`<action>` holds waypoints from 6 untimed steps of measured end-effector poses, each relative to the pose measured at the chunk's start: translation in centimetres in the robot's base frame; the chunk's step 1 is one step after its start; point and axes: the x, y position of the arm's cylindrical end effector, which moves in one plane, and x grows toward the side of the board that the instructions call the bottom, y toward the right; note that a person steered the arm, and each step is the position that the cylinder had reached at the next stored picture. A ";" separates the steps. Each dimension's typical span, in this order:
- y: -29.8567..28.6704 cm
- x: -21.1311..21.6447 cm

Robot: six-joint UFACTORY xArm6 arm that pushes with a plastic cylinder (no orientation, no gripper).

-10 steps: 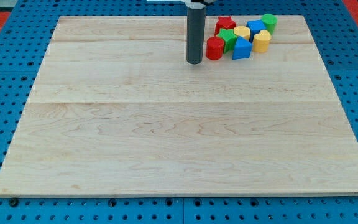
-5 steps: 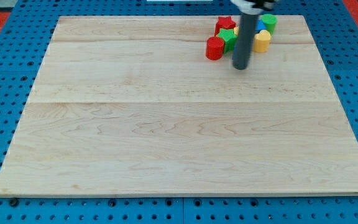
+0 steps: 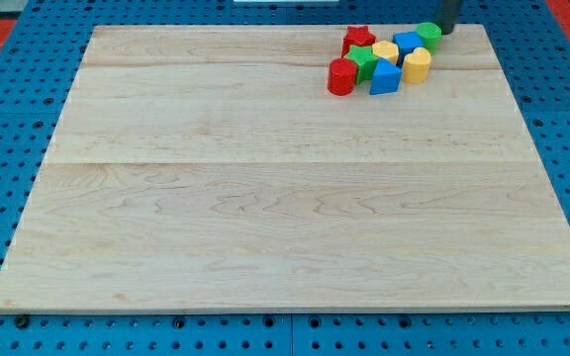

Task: Separate the green star and yellow hexagon from the group of blocks

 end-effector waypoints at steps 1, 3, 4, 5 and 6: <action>-1.0 2.5; -1.4 7.9; -2.5 11.3; -4.0 11.9; -7.1 10.7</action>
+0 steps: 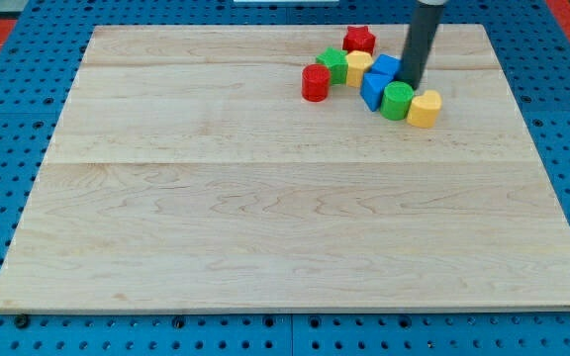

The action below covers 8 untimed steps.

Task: Separate the green star and yellow hexagon from the group of blocks

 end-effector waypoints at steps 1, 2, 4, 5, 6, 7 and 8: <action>-2.5 -2.5; -1.3 -3.6; 2.1 -9.7; -2.5 -10.1; -7.3 -7.9; -9.5 -4.8; -12.0 -2.9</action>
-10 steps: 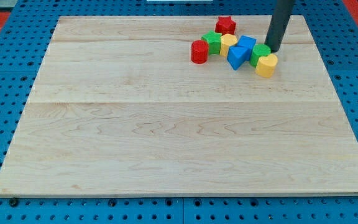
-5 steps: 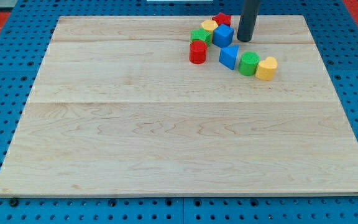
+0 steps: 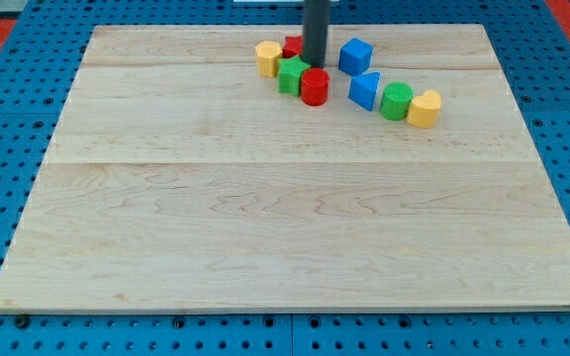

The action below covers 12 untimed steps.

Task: Separate the green star and yellow hexagon from the group of blocks

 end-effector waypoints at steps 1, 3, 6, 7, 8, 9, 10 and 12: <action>-1.6 0.8; -5.5 2.0; -2.8 -4.4; -0.4 -7.9; -3.5 -8.4; -7.8 -5.5; -7.7 1.3; -1.1 3.5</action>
